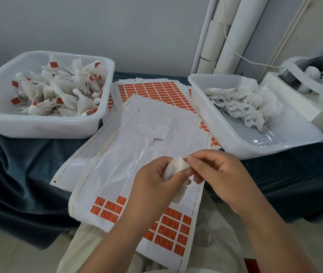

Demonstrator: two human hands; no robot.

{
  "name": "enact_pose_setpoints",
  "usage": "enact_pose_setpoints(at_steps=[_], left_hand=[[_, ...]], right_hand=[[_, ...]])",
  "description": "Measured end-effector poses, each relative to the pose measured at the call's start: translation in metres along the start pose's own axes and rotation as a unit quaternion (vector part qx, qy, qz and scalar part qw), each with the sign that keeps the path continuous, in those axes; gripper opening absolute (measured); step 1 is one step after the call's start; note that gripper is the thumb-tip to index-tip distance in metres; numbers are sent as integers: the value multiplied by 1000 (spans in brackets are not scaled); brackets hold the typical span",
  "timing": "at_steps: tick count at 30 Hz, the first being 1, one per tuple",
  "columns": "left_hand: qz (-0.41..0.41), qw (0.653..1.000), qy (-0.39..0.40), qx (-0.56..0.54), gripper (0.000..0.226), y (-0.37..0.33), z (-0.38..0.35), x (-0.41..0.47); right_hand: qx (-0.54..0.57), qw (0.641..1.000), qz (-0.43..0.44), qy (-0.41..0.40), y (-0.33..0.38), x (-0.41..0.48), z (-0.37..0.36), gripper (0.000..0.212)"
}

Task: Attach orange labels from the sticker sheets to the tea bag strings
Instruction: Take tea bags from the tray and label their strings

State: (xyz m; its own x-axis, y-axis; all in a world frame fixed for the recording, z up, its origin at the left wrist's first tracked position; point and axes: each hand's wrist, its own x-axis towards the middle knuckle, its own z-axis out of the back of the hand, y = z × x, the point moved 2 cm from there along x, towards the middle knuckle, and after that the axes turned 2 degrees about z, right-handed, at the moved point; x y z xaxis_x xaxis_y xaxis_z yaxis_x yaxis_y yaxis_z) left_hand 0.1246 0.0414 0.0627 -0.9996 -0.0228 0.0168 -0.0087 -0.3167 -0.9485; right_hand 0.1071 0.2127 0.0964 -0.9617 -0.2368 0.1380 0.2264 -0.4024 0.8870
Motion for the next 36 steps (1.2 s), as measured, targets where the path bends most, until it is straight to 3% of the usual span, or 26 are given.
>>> enact_pose_setpoints(at_steps=[5,8,10,11,15,19,24,28,31,36], left_hand=[[-44,997,65,-8,44,-5,8,0],[-25,989,146,2,40,-1,16,1],[-38,984,174,23,23,1,20,2],[-51,983,173,25,17,0,22,3],[-59,986,157,3,42,-5,26,3],[-53,987,150,2,44,-7,28,2],[-79,973,211,45,40,-8,28,1],[-42,965,236,106,40,-4,29,1],[-54,966,232,98,33,-5,33,0],[-114,979,164,-24,29,-13,33,3]], right_hand=[[41,998,-21,-41,-1,0,1,24],[98,991,-57,-73,-5,3,5,28],[119,983,-75,-117,-10,4,10,29],[116,981,-77,-137,-11,5,13,28],[123,976,-75,-164,-12,6,13,27],[149,973,-62,-162,-8,5,11,25],[133,971,-41,-194,-9,5,11,25],[-2,975,39,-218,-5,0,16,21],[-133,955,125,-233,1,-2,22,15],[-12,984,22,-179,0,-3,15,14]])
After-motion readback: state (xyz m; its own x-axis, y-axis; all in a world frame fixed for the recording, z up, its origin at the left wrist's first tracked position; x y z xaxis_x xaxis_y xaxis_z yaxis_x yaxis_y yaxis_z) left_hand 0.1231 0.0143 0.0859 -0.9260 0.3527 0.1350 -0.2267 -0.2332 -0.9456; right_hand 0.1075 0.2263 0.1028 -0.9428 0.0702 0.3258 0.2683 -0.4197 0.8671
